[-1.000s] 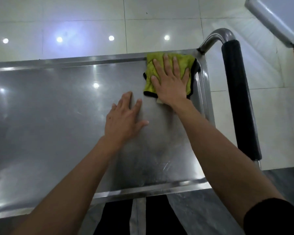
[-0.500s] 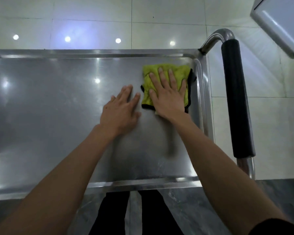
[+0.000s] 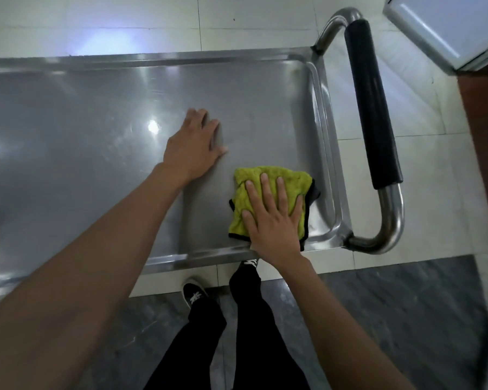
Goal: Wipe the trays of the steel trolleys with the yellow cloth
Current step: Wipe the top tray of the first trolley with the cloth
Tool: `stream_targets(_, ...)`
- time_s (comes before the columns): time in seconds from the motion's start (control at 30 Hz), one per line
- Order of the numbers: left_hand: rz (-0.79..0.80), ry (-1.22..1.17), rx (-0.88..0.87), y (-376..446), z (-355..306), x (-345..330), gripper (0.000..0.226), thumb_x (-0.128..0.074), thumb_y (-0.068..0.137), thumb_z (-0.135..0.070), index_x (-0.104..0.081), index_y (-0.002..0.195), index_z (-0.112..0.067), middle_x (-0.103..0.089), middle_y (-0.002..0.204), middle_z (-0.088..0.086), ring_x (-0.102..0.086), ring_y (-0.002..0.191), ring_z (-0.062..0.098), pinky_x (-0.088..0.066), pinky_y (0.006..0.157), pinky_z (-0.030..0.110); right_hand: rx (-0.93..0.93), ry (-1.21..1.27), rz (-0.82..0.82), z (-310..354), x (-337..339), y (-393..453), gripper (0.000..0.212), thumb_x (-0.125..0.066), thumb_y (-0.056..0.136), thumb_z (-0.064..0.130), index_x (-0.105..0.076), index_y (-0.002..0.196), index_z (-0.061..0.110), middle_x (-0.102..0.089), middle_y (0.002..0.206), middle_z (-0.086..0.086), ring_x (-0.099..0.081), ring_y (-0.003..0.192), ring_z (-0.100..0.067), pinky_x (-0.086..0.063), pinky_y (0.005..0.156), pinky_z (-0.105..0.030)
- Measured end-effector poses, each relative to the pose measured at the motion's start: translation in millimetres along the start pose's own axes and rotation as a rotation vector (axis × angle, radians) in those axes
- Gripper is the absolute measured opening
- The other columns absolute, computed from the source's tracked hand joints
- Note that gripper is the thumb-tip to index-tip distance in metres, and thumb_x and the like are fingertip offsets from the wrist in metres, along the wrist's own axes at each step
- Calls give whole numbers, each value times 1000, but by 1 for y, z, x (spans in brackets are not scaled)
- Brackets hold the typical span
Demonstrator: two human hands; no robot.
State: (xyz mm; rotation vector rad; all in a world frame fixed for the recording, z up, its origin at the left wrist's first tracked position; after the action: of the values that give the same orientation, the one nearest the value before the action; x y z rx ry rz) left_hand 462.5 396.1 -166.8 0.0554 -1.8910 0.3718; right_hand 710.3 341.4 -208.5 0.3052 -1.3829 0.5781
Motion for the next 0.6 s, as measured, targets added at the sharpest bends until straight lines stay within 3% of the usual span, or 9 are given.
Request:
stream_targets(0.07,75,110,-47,-3,8,1,61,-53,96,-53,-37,147,-23,-21,158,5,-16,149,27,-32,110,60,-6,7,5,5,-1,-16,61,-29,104,52,-8,159,37,-4,168,5,4,155,-25,-4,117,-67)
stream_targets(0.13,134,207,-72,-4,17,4,61,-46,98,-54,-29,152,-31,-14,163,1,-7,152,27,-18,111,72,-11,0,6,12,-3,-33,61,-29,104,51,-10,159,36,-4,168,4,3,155,-26,-6,117,-67)
stream_targets(0.23,173,193,-50,-9,23,4,60,-41,100,-55,-21,154,-38,-7,165,-5,2,152,34,-16,106,80,1,-25,-1,21,-5,-49,60,-31,104,50,-13,159,34,-7,168,3,1,155,-27,-9,116,-68)
stream_targets(0.33,154,189,-18,-15,21,0,63,-41,99,-58,-20,155,-37,-8,165,5,-1,151,38,-19,110,74,-27,-19,11,24,-4,-47,60,-31,104,50,-14,159,35,-6,168,4,1,155,-26,-9,116,-68)
stream_targets(0.47,-32,168,-29,-22,39,5,72,-47,96,-59,-32,151,-15,-28,157,9,-32,141,32,-31,112,52,-45,-7,29,26,-4,-26,60,-30,103,51,-13,159,37,-5,168,6,2,155,-25,-9,115,-69)
stream_targets(0.6,-30,153,-34,-16,46,-2,70,-43,100,-55,-28,155,-13,-21,164,4,-22,149,27,-22,118,46,-31,-3,35,29,0,32,61,-28,103,52,-9,159,39,-5,168,8,3,155,-24,-5,116,-69)
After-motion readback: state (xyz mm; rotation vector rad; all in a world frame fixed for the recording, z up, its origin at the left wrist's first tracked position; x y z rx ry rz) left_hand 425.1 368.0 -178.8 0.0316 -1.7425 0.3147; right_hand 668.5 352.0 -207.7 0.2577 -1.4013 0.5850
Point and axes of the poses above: each hand's wrist, its own y-axis towards the middle knuckle, its own x-axis out of the back of the hand, z = x × y, the point moved 1 cm from there along y, towards the middle knuckle
